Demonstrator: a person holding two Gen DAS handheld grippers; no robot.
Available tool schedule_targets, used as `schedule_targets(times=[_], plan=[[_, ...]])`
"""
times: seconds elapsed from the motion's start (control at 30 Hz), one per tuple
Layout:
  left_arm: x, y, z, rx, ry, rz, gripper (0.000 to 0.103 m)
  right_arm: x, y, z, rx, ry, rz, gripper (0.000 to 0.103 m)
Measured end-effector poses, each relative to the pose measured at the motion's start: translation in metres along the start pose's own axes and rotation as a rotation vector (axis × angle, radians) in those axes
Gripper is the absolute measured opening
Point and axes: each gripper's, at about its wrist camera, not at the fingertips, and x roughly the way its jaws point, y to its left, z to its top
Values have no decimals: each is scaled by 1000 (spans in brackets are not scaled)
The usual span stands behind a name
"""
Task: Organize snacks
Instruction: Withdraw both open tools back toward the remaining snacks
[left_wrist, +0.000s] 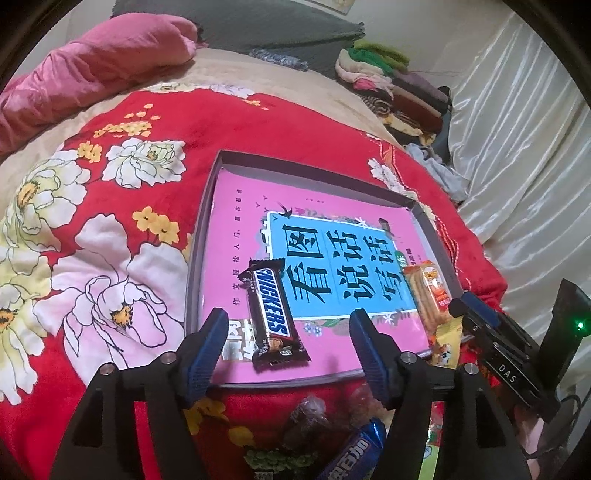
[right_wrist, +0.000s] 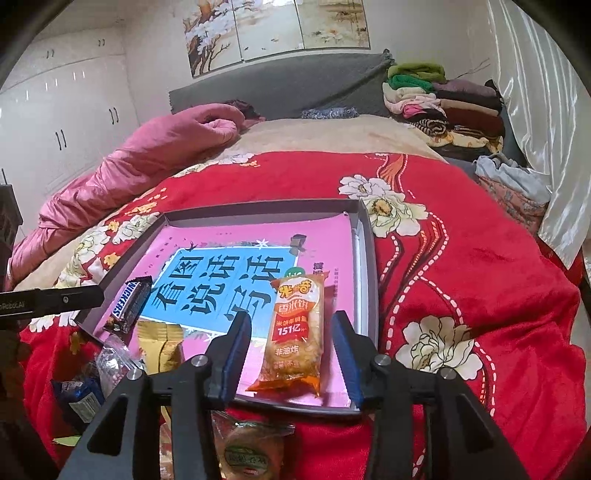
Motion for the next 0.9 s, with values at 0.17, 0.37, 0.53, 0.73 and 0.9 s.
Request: schedule_targets(times=[0.17, 0.37, 0.53, 0.73, 0.9], plan=[[-6, -1, -1, 11, -8, -5, 75, -6, 3, 1, -10, -22, 13, 53], [-14, -3, -3, 26, -17, -6, 78, -12, 7, 2, -19, -37, 22, 59], [-20, -3, -3, 28, -32, 10, 79, -17, 8, 3, -22, -48, 30, 64], [-29, 0, -3, 24, -50, 18, 79, -24, 10, 3, -26, -62, 41, 66], [-33, 0, -8, 38, -43, 14, 80, -30, 14, 2, -41, -73, 50, 66]])
